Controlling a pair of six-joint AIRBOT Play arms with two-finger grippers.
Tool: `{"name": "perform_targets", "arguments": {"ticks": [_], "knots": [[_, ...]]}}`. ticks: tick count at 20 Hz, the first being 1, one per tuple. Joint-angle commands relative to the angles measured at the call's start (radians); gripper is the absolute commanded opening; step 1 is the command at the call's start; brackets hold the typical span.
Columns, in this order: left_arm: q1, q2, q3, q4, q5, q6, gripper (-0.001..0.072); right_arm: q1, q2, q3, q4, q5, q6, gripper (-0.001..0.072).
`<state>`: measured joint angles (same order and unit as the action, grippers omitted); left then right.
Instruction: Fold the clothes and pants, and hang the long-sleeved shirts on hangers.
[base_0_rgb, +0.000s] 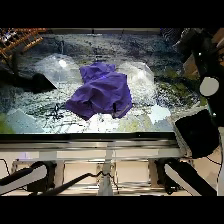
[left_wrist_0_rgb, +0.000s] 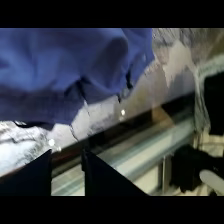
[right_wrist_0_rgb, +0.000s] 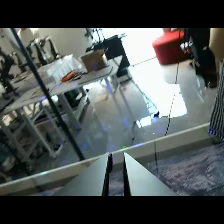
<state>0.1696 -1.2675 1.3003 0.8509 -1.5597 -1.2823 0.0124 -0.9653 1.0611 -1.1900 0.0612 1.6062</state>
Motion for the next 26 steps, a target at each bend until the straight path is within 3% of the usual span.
{"name": "perform_targets", "arguments": {"ticks": [1,2,3,4,5,7,9,11,13,16,26], "knots": [[-0.116,0.116,-0.209,-0.032,-0.01,0.094,0.008,-0.008,0.107,0.006,-0.03,0.249,-0.001,0.0136],[-0.175,0.18,-0.297,0.043,0.097,0.094,0.0085,-0.019,0.127,0.01,-0.031,0.372,-0.003,0.0266],[-0.23,0.234,-0.373,0.104,0.19,0.093,0.0205,-0.035,0.134,0.01,-0.042,0.526,-0.014,0.0398],[-0.285,0.276,-0.449,0.134,0.3,0.093,0.0546,-0.056,0.126,0.007,-0.044,0.684,-0.031,0.0458],[-0.326,0.301,-0.514,0.129,0.406,0.083,0.0699,-0.079,0.111,-0.015,-0.031,0.823,-0.03,0.0539],[-0.401,0.301,-0.621,0.106,0.584,-0.006,0.0697,-0.094,0.084,-0.108,0.046,0.974,-0.093,0.0491],[-0.44,0.246,-0.652,0.106,0.626,-0.082,0.0696,-0.093,0.04,-0.216,0.201,1.007,-0.175,0.0515],[-0.467,0.171,-0.649,0.078,0.663,-0.072,0.0695,-0.093,-0.049,-0.28,0.332,1.031,-0.267,0.0518],[-0.492,0.124,-0.648,0.048,0.718,-0.037,0.0695,-0.093,-0.164,-0.286,0.412,1.076,-0.338,0.0584],[-0.5,0.076,-0.629,0.045,0.743,-0.023,0.0698,-0.093,-0.288,-0.286,0.547,1.075,-0.431,0.0576],[-0.496,-0.116,-0.475,0.045,0.818,-0.05,0.0684,-0.092,-0.537,-0.285,0.809,1.022,-0.599,0.0574]]}}
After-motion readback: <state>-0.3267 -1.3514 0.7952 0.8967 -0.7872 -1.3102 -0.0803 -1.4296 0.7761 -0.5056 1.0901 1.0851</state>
